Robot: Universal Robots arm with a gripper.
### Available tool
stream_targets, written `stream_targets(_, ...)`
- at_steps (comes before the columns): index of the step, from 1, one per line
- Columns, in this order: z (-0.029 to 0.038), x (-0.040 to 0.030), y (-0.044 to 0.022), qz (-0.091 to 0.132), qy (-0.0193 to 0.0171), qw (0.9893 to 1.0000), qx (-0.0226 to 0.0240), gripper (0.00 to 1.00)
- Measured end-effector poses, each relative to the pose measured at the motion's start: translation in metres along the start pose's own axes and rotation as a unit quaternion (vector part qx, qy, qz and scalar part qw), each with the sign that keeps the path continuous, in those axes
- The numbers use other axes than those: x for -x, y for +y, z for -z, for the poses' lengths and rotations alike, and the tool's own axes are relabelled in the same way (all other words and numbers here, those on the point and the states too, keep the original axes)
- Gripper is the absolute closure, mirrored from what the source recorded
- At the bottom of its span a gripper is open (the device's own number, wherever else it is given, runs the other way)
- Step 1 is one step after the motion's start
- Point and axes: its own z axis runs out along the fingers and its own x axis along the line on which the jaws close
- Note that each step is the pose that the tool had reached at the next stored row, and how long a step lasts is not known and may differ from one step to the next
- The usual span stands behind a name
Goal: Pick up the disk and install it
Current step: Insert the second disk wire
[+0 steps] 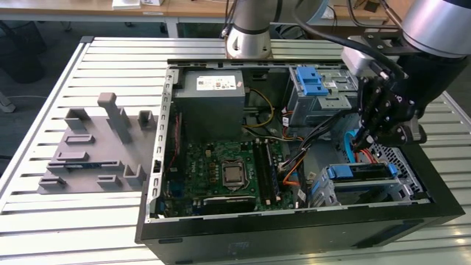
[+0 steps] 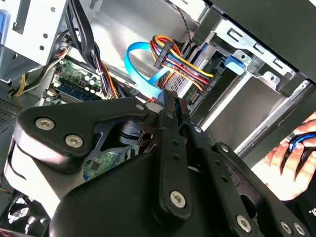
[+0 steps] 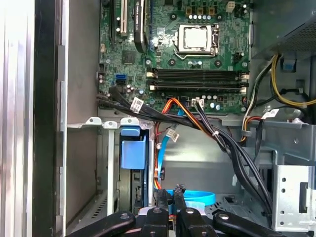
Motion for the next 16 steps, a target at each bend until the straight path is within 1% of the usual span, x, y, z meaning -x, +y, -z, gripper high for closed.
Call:
stream_targets(1, 0.0000, 0.0000, 0.0005, 0.000, 0.0000, 1.0000, -0.0009, 0.84)
stream_targets(3, 0.0001, 0.0000, 0.0021, 0.000, 0.0001, 1.0000, -0.0042, 0.84)
stream_targets(5, 0.0001, 0.0000, 0.0044, 0.000, -0.0001, 1.0000, -0.0095, 0.84)
stream_targets(7, -0.0002, -0.0002, 0.0055, 0.000, -0.0006, 0.9999, -0.0134, 0.84)
stream_targets(8, -0.0008, -0.0004, 0.0055, 0.000, -0.0014, 0.9999, -0.0141, 0.84)
stream_targets(11, -0.0033, -0.0029, 0.0056, 0.000, -0.0068, 0.9999, -0.0148, 0.84)
stream_targets(14, -0.0061, -0.0080, 0.0058, -0.001, -0.0110, 0.9998, -0.0157, 0.84)
stream_targets(16, -0.0074, -0.0117, 0.0059, -0.001, -0.0131, 0.9998, -0.0168, 0.84)
